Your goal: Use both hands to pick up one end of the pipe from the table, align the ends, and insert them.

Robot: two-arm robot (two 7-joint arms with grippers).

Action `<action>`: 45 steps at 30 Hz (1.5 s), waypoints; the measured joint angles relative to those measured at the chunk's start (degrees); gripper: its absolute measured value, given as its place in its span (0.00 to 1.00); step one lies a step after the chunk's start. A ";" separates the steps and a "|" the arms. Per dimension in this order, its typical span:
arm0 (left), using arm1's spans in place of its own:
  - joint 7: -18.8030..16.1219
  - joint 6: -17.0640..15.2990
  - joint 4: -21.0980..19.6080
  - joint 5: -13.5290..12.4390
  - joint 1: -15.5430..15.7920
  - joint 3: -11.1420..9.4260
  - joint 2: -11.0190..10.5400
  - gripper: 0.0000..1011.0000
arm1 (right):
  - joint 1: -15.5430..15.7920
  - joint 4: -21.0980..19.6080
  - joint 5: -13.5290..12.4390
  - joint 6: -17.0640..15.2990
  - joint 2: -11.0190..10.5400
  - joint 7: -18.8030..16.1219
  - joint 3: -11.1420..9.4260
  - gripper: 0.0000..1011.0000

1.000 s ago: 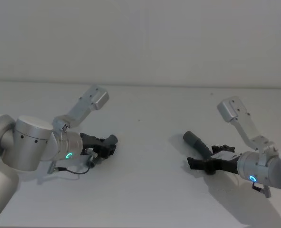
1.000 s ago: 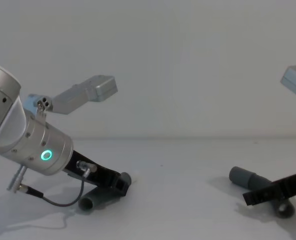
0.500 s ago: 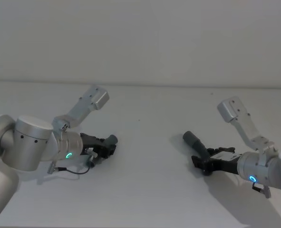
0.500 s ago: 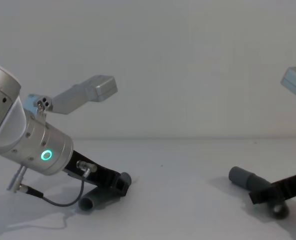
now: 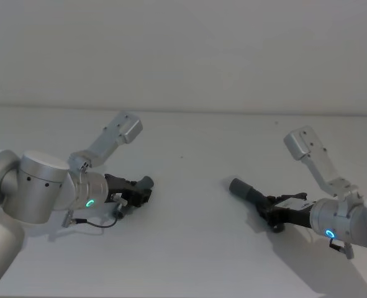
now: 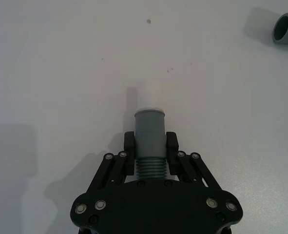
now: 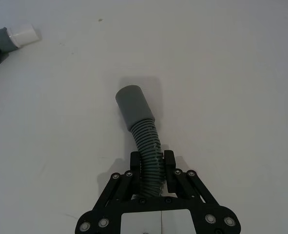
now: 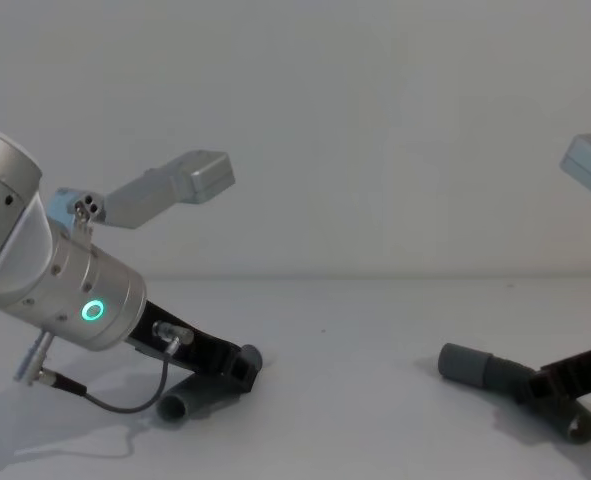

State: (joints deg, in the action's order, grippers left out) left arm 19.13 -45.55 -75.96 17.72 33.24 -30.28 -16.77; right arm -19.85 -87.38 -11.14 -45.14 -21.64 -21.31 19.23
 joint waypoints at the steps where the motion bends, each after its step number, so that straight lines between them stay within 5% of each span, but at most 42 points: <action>1: 0.00 0.00 0.00 0.00 0.00 0.00 0.00 0.36 | 0.00 0.00 0.00 0.00 0.00 0.00 0.00 0.28; 12: -0.01 0.36 -0.32 -0.60 0.02 -0.42 -0.17 0.36 | 0.59 -0.56 0.07 1.01 0.06 0.01 -0.33 0.28; 23: -0.15 3.20 -2.90 -3.35 0.51 -1.83 -1.76 0.36 | 2.05 -3.13 -0.16 6.57 -0.23 -0.30 -1.46 0.28; 45: 9.07 12.37 -8.28 -5.96 3.20 -3.83 -8.78 0.36 | 0.97 -6.60 -2.61 19.10 -6.96 -12.28 -0.01 0.28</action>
State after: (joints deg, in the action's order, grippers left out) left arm 28.20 -33.18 -84.24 11.76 36.44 -34.11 -25.55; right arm -18.88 -93.98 -13.75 -26.05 -28.60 -33.60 19.22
